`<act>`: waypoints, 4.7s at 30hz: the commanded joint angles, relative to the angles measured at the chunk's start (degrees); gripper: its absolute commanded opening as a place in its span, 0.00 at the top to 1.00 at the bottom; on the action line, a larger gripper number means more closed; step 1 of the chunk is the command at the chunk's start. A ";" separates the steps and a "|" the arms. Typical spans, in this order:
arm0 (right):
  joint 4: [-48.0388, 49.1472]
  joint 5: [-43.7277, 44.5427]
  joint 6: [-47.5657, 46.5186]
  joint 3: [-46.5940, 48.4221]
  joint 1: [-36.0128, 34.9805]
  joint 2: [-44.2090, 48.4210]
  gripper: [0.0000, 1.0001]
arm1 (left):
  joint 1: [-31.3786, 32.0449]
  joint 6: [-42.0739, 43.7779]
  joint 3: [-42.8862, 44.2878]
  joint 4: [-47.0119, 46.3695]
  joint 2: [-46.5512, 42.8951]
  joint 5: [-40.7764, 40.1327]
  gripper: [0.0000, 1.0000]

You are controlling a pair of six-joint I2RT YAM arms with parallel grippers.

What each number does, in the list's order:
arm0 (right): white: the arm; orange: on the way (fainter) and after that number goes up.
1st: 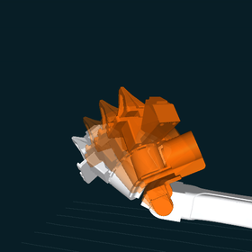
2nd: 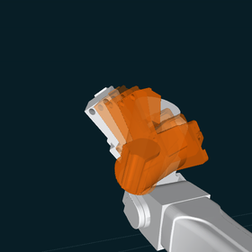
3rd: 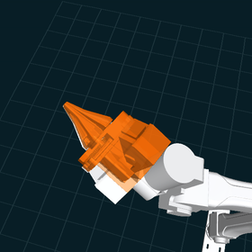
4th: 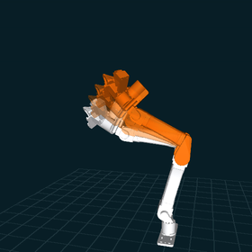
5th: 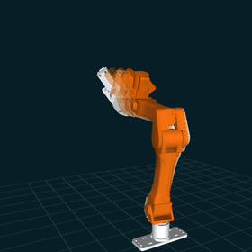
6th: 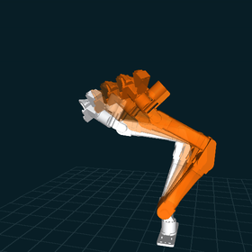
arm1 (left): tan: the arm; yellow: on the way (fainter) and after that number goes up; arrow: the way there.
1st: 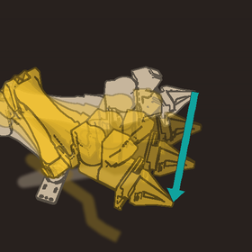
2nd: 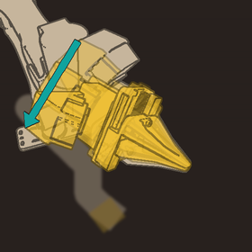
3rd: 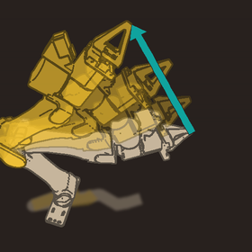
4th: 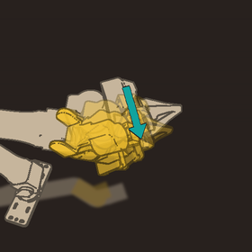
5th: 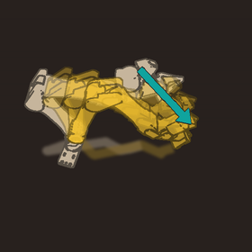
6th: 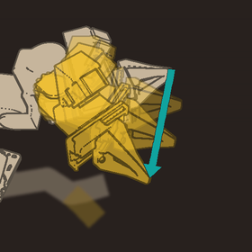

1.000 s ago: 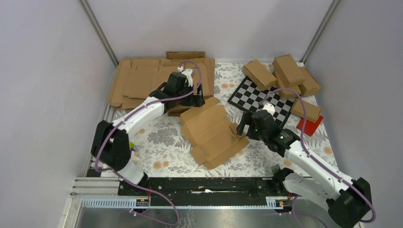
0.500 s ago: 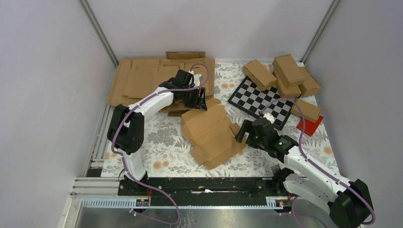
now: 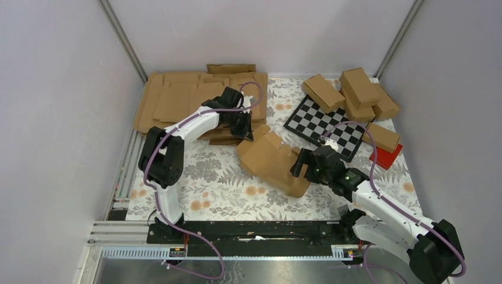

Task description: Fold the paper box

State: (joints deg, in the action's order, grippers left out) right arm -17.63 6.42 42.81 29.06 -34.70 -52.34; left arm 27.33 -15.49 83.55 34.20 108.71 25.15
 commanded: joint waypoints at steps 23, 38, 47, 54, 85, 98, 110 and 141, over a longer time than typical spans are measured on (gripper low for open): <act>6.32 -19.51 -13.57 12.29 10.71 -16.70 0.00 | 0.20 -25.18 -49.10 -40.68 -50.32 -12.57 1.00; 16.30 -22.03 -10.99 2.02 12.46 -23.99 0.00 | 0.52 -24.64 -57.37 -44.39 -51.17 -17.65 1.00; 22.95 -32.12 -7.26 2.03 14.38 -30.15 0.13 | 1.18 -23.63 -57.27 -44.43 -46.93 -19.04 1.00; 25.29 -32.47 -6.79 1.36 14.54 -27.92 0.99 | 1.36 -26.85 -58.49 -49.65 -44.95 -14.42 1.00; 9.59 -27.64 -18.18 5.60 14.14 -13.53 0.00 | 5.48 -12.50 -66.57 -69.07 -54.40 -11.63 1.00; 4.75 -13.01 -20.61 12.95 6.12 -22.39 0.00 | 13.41 -1.38 -72.10 -74.89 -56.62 -20.84 1.00; 6.72 -4.10 -18.80 7.20 0.96 -24.76 0.00 | 13.62 -1.28 -73.84 -78.44 -54.65 -23.52 1.00; 10.98 -15.52 -21.40 3.64 -7.99 -19.95 0.00 | 13.62 -4.83 -73.25 -78.53 -52.07 -29.85 1.00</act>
State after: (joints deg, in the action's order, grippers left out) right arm -7.53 -5.76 24.34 33.12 -40.21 -73.10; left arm 40.82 -19.20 9.69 -40.03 56.38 -3.11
